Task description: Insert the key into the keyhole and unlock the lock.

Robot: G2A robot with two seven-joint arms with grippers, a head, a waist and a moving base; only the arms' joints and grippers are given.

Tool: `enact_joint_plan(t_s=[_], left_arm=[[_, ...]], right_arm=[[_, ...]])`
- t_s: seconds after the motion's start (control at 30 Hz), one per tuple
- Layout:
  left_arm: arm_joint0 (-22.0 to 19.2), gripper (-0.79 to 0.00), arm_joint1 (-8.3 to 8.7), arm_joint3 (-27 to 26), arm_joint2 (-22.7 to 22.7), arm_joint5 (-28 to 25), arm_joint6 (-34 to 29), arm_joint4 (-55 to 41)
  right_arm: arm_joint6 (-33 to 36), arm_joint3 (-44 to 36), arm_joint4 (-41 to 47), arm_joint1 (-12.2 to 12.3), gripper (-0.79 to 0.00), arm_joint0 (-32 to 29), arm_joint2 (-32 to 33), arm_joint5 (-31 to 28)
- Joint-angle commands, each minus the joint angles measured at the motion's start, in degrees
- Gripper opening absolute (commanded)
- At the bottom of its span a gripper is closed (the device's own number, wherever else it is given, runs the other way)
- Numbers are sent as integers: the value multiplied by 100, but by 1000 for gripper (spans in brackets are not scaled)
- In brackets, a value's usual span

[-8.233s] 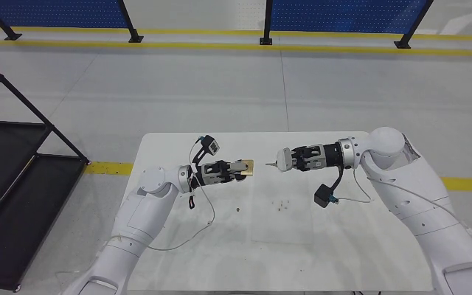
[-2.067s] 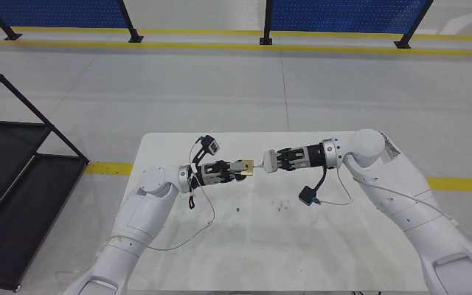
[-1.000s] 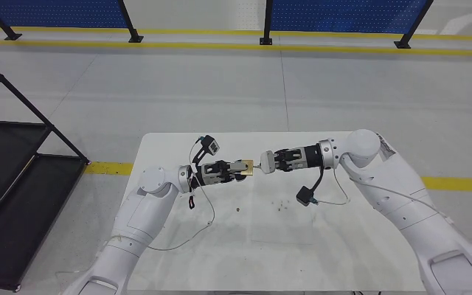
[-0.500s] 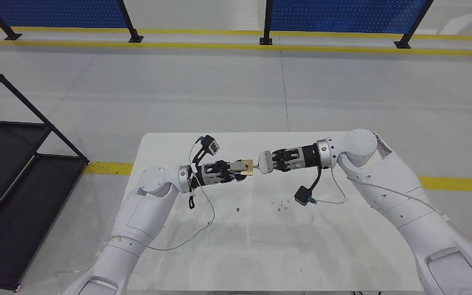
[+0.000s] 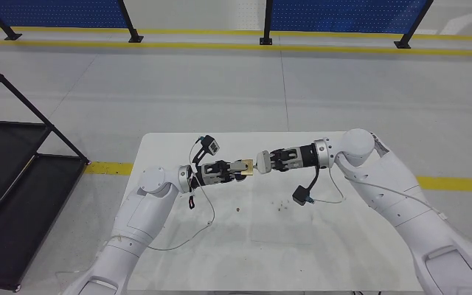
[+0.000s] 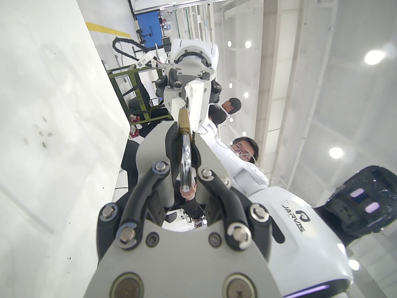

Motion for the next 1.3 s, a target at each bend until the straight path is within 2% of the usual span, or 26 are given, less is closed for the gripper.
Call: enact_joint_plan(t_s=[0.0, 0.03, 0.07, 0.5, 0.73, 0.93, 1.07, 1.27], left_arm=[[0, -785, 0, 0, 0, 0, 0, 0], [0, -785, 0, 0, 0, 0, 0, 0], [0, -785, 0, 0, 0, 0, 0, 0], [0, -785, 0, 0, 0, 0, 0, 0], [0, -785, 0, 0, 0, 0, 0, 0], [0, -785, 0, 0, 0, 0, 0, 0], [0, -785, 0, 0, 0, 0, 0, 0], [0, -785, 0, 0, 0, 0, 0, 0]], right_arm=[[8, 8, 12, -5, -514, 0, 2, -8], [6, 8, 21, -7, -172, -4, 2, -1], [10, 15, 33, -9, 0, -6, 5, -1], [-58, -32, 117, 31, 0, -62, 148, 5], [-319, -24, 809, 197, 0, -269, 644, -452], [-591, 46, 2178, 345, 0, -662, 1244, -1291], [-627, 334, 3316, 351, 0, -899, 1429, -2310], [-111, 754, 4536, 247, 0, -972, 1361, -3753]])
